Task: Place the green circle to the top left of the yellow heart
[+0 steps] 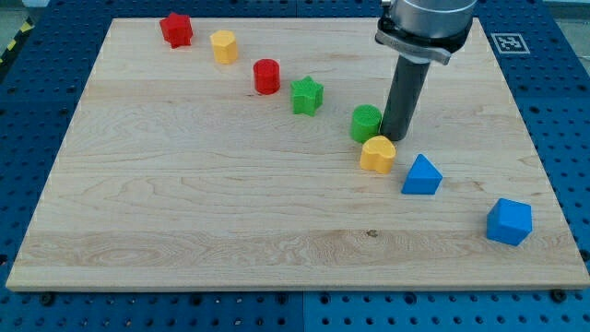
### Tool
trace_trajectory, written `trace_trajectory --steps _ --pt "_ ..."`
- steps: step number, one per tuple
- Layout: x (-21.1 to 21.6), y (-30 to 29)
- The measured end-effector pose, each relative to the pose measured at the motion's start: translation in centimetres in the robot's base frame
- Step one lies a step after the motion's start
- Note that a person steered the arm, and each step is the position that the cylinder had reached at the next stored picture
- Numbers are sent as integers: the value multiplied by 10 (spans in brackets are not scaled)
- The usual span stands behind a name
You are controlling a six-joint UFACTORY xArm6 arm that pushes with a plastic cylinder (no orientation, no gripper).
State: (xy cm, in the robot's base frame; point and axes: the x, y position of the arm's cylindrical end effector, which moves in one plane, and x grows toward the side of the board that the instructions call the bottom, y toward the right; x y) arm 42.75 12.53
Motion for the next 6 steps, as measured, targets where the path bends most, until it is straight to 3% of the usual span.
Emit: trace_trajectory --steps 5,6 --pt "-12 -24" --pt "-49 -27"
